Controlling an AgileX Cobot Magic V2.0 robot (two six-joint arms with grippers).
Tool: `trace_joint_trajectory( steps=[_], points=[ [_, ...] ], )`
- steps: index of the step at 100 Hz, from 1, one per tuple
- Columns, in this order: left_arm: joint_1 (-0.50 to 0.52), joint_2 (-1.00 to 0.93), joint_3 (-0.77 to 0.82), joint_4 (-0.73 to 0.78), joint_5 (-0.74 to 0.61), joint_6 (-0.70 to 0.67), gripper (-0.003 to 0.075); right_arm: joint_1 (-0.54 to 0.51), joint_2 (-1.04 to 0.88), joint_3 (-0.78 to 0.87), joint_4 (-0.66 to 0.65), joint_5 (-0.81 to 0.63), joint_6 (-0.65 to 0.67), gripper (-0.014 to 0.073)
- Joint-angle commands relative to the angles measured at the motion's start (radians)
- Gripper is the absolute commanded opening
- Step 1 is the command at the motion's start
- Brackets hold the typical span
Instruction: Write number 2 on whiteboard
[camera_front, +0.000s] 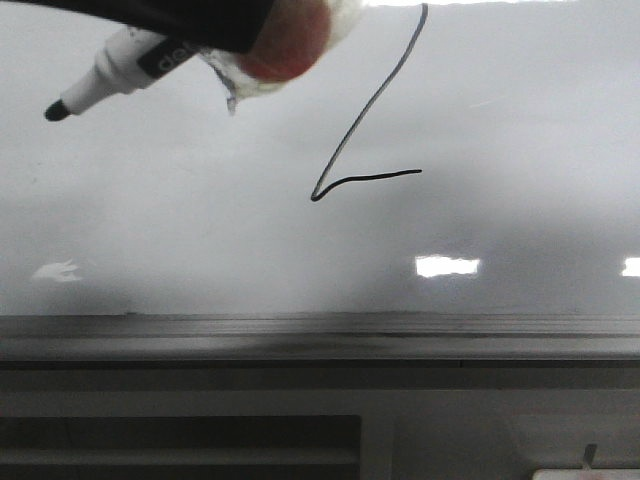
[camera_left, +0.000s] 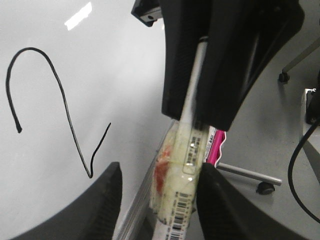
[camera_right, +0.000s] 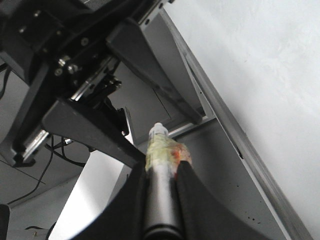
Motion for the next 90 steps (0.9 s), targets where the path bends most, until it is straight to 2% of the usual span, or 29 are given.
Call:
trace_joint_trajectory(
  steps=[1,17,24,47,64,71,90],
  points=[
    [-0.005,-0.002,-0.036,-0.003,-0.058,-0.007,0.0312,-0.007,-0.012,-0.037,0.059,0.027,-0.007,-0.0046],
    [-0.005,0.002,-0.036,-0.008,-0.060,-0.007,0.0310,-0.007,-0.012,-0.037,0.059,0.023,-0.007,-0.0046],
    [-0.005,0.002,-0.036,-0.008,-0.062,-0.007,0.0274,-0.007,-0.012,-0.037,0.059,0.023,-0.007,-0.0046],
    [-0.005,0.002,-0.036,-0.008,-0.060,-0.007,-0.0022,-0.007,-0.012,-0.037,0.070,0.020,-0.007,-0.0046],
    [-0.005,0.002,-0.036,-0.005,-0.058,-0.007,-0.0020,-0.007,-0.012,-0.037,0.098,0.001,-0.007,-0.0028],
    [-0.005,0.002,-0.036,-0.005,-0.058,-0.007,-0.0020,-0.007,-0.012,-0.037,0.096,0.012,-0.007,0.0050],
    [-0.005,0.002,-0.036,-0.011,-0.058,-0.013,-0.0020,-0.007,-0.014,-0.037,0.096,-0.049,0.032,0.0439]
  ],
)
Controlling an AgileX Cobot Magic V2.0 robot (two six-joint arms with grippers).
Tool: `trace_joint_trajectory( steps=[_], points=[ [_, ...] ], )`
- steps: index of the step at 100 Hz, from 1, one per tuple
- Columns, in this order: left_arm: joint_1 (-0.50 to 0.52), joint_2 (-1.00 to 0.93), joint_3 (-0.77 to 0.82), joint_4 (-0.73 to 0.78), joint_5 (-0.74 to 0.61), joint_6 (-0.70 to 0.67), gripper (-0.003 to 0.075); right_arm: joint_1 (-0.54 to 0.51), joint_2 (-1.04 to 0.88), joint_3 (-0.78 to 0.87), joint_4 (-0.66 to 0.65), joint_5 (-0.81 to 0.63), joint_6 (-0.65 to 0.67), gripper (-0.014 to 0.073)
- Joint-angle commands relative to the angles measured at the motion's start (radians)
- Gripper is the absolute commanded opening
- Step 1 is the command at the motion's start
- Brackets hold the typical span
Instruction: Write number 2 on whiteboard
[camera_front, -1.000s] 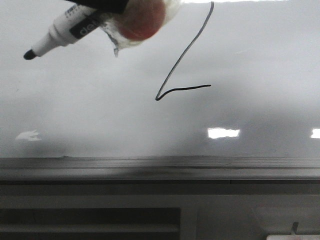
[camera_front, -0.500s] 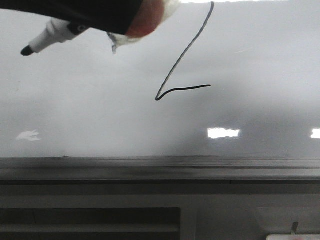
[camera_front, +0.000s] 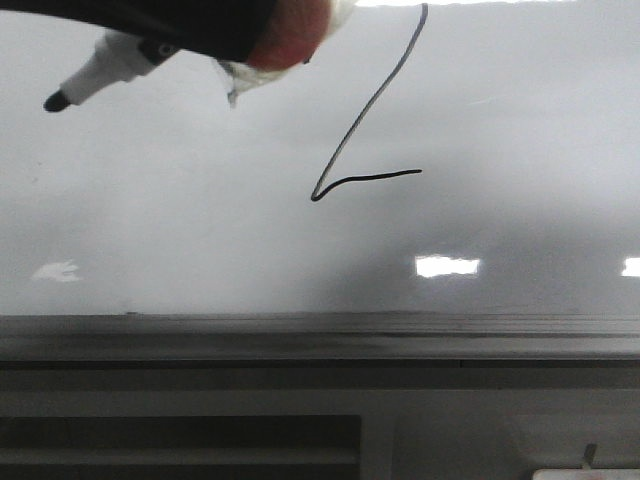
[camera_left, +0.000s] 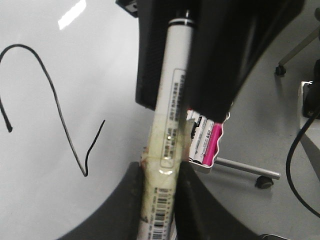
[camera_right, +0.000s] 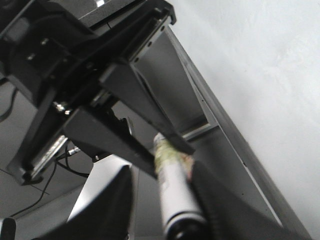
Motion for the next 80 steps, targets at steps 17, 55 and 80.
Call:
trace_joint_trajectory(
  steps=[17,55,80],
  points=[
    [0.005,-0.020,-0.032,0.002,-0.075,-0.094,-0.0020,-0.058,-0.052,-0.032,0.066,-0.114,0.051,0.0488],
    [0.199,-0.058,0.084,-0.003,-0.438,-0.278,-0.0020,-0.230,-0.228,-0.030,-0.003,-0.133,0.128,0.0488],
    [0.335,-0.058,0.139,-0.128,-0.538,-0.278,-0.0020,-0.232,-0.251,-0.030,-0.013,-0.159,0.156,0.0488]
  ],
)
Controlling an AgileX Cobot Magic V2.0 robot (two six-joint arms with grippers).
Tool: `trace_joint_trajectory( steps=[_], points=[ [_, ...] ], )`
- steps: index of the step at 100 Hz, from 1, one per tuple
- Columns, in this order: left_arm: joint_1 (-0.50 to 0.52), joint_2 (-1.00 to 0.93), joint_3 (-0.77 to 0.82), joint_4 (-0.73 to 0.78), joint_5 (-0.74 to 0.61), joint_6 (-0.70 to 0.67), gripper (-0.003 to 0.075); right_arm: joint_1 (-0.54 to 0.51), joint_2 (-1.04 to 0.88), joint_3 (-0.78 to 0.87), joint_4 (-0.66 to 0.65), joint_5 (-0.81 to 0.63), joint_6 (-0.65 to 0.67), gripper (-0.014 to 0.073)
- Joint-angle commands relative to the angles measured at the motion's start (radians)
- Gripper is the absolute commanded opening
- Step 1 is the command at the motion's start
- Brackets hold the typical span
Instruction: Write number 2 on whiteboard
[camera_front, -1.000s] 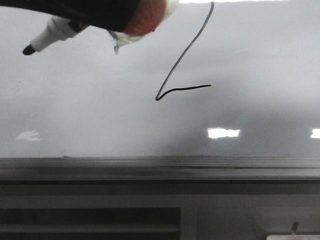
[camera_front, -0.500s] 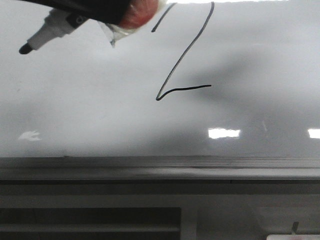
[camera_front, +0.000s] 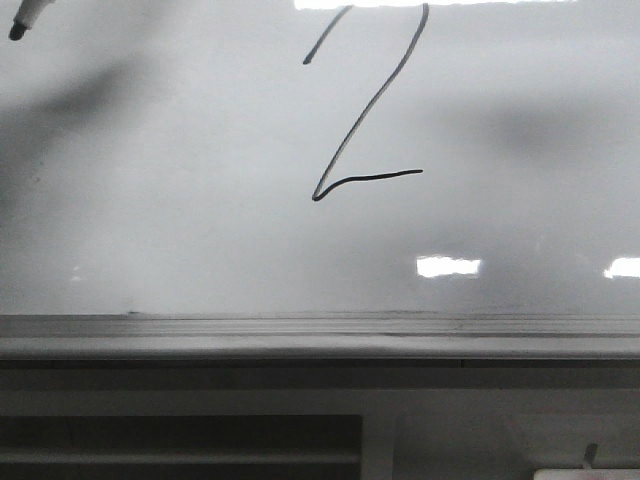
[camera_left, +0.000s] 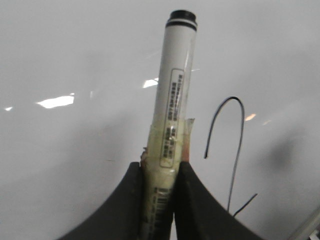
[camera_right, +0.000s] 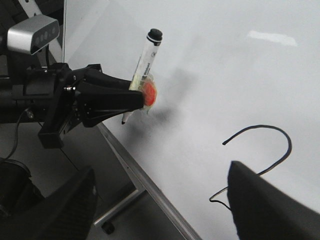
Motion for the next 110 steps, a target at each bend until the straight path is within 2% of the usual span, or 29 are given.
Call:
trace_joint_trajectory(
  steps=[1,38,76,85,102,110],
  points=[
    [0.023,-0.015,-0.019,-0.032,-0.112,-0.012,-0.0020,-0.007,-0.010,-0.030,0.037,-0.038,0.011,0.0488],
    [0.029,0.146,-0.019,-0.122,-0.188,-0.012,-0.0020,-0.007,-0.010,-0.030,0.041,-0.047,0.017,0.0488],
    [0.029,0.183,-0.019,-0.116,-0.184,0.002,-0.0011,-0.007,-0.010,-0.030,0.041,-0.052,0.017,0.0488],
    [0.029,0.183,-0.019,-0.116,-0.182,0.005,0.0060,-0.007,-0.010,-0.030,0.041,-0.052,0.017,0.0488],
    [0.029,0.183,-0.019,-0.116,-0.181,0.005,0.0319,-0.007,-0.010,-0.030,0.041,-0.052,0.017,0.0488],
    [0.029,0.183,-0.019,-0.116,-0.181,0.005,0.0417,-0.007,-0.010,-0.030,0.041,-0.052,0.017,0.0488]
  ],
)
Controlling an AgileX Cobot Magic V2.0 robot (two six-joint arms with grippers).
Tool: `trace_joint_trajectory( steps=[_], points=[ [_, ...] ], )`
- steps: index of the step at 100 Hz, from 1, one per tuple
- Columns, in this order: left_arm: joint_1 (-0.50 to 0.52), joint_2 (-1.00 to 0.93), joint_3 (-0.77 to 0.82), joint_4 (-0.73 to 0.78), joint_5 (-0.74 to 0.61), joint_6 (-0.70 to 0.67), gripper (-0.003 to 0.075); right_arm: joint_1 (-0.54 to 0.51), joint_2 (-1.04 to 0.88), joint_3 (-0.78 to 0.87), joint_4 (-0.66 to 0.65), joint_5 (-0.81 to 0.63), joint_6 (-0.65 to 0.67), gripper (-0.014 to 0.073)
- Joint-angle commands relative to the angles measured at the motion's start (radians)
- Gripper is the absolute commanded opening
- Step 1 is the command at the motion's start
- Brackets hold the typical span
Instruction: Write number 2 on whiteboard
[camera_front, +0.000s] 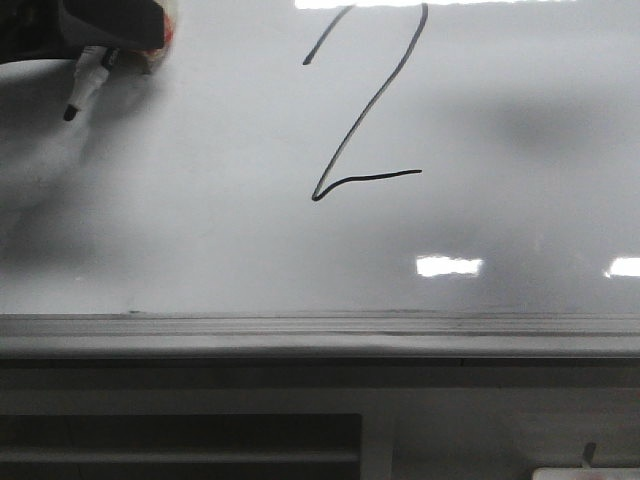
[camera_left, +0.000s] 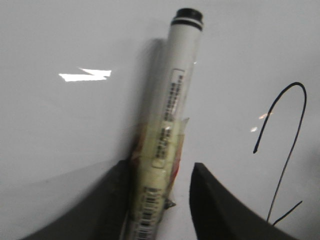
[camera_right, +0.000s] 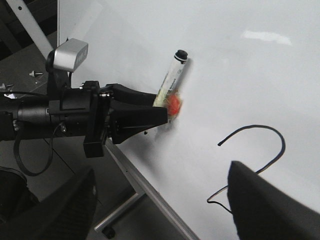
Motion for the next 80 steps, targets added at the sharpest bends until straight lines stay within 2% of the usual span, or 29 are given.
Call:
trace_joint_trajectory(
  steps=[1,13,32,40,49,57,64,70,80],
  points=[
    [0.005,0.004,-0.027,-0.014,-0.062,0.001,0.0424,-0.006,-0.010,-0.030,0.040,-0.033,-0.007,0.0488],
    [0.005,0.000,-0.027,-0.010,-0.058,0.001,0.0504,-0.006,-0.010,-0.030,0.028,-0.037,-0.007,0.0488],
    [0.005,-0.105,-0.027,0.041,0.019,0.001,0.0517,-0.010,-0.025,-0.030,-0.034,-0.065,0.013,0.0488],
    [0.005,-0.171,-0.027,0.073,0.034,0.001,0.0515,-0.017,-0.034,-0.030,-0.084,-0.088,0.071,0.0474],
    [0.005,-0.247,-0.027,0.125,0.034,0.001,0.0515,-0.023,-0.042,-0.030,-0.164,-0.118,0.163,0.0386],
    [0.005,-0.313,-0.027,0.136,0.038,0.001,0.0506,-0.028,-0.050,-0.030,-0.201,-0.129,0.188,0.0222],
    [0.005,-0.358,-0.027,0.136,0.063,0.001,0.0453,-0.028,-0.063,-0.021,-0.203,-0.147,0.188,0.0052],
    [0.005,-0.387,-0.027,0.136,0.107,0.001,0.0347,-0.028,-0.082,0.000,-0.203,-0.171,0.186,-0.0075],
    [0.005,-0.434,-0.027,0.174,0.202,0.001,0.0092,-0.028,-0.151,0.065,-0.203,-0.232,0.167,-0.0069]
  ],
)
